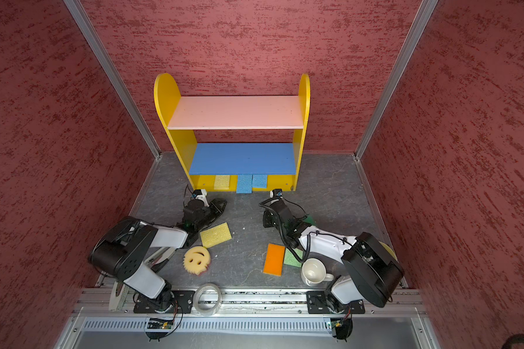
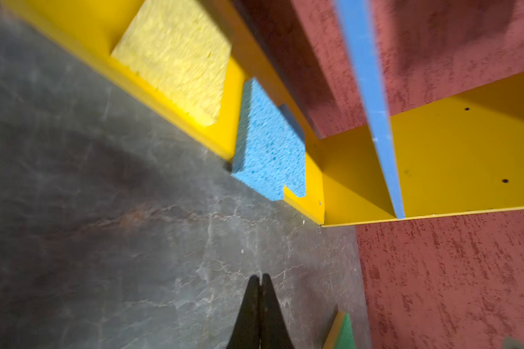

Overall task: Arrange cleaning sponges on a shelf
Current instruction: Move the cleaning sponge to the shelf.

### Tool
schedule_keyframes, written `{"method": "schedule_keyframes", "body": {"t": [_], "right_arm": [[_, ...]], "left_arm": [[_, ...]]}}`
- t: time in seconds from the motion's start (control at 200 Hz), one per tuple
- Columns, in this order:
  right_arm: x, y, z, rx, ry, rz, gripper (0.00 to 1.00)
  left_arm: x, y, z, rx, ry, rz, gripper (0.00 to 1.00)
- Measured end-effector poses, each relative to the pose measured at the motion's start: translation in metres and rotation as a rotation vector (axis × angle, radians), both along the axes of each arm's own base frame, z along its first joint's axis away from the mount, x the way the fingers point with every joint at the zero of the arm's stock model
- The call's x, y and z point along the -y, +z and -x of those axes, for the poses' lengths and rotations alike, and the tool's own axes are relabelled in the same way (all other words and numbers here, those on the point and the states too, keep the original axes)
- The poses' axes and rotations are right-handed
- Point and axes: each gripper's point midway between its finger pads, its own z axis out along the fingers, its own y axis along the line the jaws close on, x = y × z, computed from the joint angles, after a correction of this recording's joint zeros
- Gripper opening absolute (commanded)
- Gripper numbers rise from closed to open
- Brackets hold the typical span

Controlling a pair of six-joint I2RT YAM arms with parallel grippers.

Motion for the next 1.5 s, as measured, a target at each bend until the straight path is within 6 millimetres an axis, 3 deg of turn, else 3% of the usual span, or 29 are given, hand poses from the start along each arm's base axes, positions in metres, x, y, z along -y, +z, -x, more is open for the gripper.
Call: {"method": "schedule_keyframes", "body": {"t": [0.1,0.175,0.441,0.591,0.912,1.322,1.498], "right_arm": [[0.002,0.003,0.001,0.007,-0.003,-0.005,0.12],[0.005,0.005,0.004,0.014,-0.008,-0.008,0.11],[0.014,0.008,0.007,0.030,-0.032,-0.006,0.11],[0.015,0.008,0.007,0.032,-0.036,-0.004,0.11],[0.015,0.005,0.006,0.029,-0.038,0.001,0.11],[0.015,0.003,0.006,0.027,-0.040,0.005,0.10],[0.015,0.004,0.005,0.030,-0.040,0.003,0.05]], "left_arm": [[0.015,-0.022,-0.009,-0.070,-0.042,0.132,0.00],[0.029,-0.027,-0.017,-0.091,-0.075,0.200,0.00],[0.059,0.000,-0.036,-0.056,-0.135,0.245,0.00],[0.059,-0.003,-0.041,-0.075,-0.122,0.238,0.00],[0.059,-0.029,-0.053,-0.141,-0.087,0.215,0.00],[0.050,-0.019,-0.087,-0.106,-0.036,0.198,0.00],[0.059,-0.020,-0.085,-0.103,-0.053,0.170,0.00]]}}
